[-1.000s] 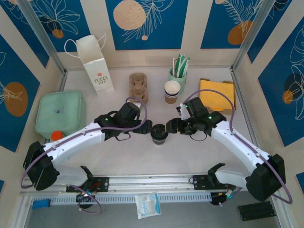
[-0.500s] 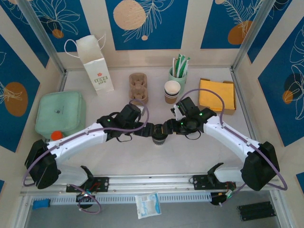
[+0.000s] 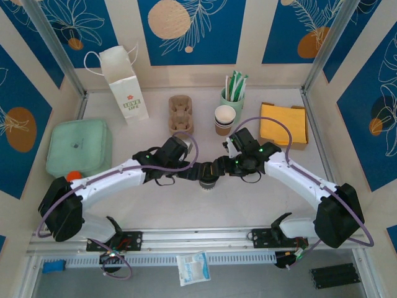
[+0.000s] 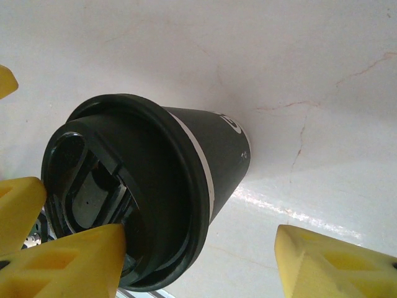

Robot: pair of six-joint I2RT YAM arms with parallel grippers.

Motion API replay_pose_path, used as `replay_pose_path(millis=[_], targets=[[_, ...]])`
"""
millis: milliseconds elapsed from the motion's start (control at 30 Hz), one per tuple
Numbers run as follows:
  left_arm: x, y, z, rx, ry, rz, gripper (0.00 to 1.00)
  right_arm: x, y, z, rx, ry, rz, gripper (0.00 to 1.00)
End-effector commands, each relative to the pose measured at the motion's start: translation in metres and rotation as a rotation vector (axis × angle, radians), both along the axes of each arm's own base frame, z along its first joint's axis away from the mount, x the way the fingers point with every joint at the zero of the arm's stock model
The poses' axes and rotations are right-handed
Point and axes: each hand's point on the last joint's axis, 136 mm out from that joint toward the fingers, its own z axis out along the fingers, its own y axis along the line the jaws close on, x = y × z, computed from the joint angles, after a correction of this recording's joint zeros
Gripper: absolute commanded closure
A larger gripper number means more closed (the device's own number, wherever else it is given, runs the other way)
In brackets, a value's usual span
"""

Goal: Pack the takeout coffee

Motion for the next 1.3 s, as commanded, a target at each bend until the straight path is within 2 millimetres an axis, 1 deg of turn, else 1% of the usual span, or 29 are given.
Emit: replay_pose_path(millis=[0, 300, 500, 567, 667, 767, 833, 967, 1100, 1267], targets=[[-0.002, 0.006, -0.015, 0.027, 0.023, 0.001, 0.0, -0.011, -0.009, -0.017, -0.05, 0.036, 0.002, 0.36], [-0.005, 0.009, -0.025, 0.031, 0.041, 0.014, 0.01, -0.016, -0.016, -0.027, -0.071, 0.053, -0.018, 0.36], [-0.015, 0.012, -0.046, 0.031, 0.077, 0.028, 0.0, -0.03, -0.029, -0.051, -0.108, 0.101, -0.067, 0.37], [-0.019, 0.016, -0.055, 0.038, 0.092, 0.036, 0.01, -0.033, -0.029, -0.057, -0.1, 0.114, -0.078, 0.37], [-0.022, 0.019, -0.066, 0.048, 0.112, 0.044, 0.01, -0.032, -0.027, -0.056, -0.093, 0.115, -0.078, 0.37], [-0.021, 0.017, -0.062, 0.043, 0.103, 0.04, 0.01, -0.028, -0.023, -0.047, -0.078, 0.1, -0.065, 0.37], [-0.017, 0.015, -0.054, 0.038, 0.087, 0.038, 0.01, -0.024, -0.018, -0.037, -0.059, 0.087, -0.054, 0.37], [-0.01, 0.008, -0.037, 0.019, 0.061, 0.029, 0.01, -0.017, -0.006, -0.015, -0.003, 0.062, -0.03, 0.36], [-0.006, 0.002, -0.027, 0.004, 0.048, 0.025, 0.01, -0.009, 0.003, 0.008, 0.051, 0.035, -0.015, 0.36], [-0.003, -0.004, -0.02, -0.013, 0.043, 0.02, 0.01, -0.007, 0.004, 0.027, 0.098, 0.009, -0.019, 0.36]])
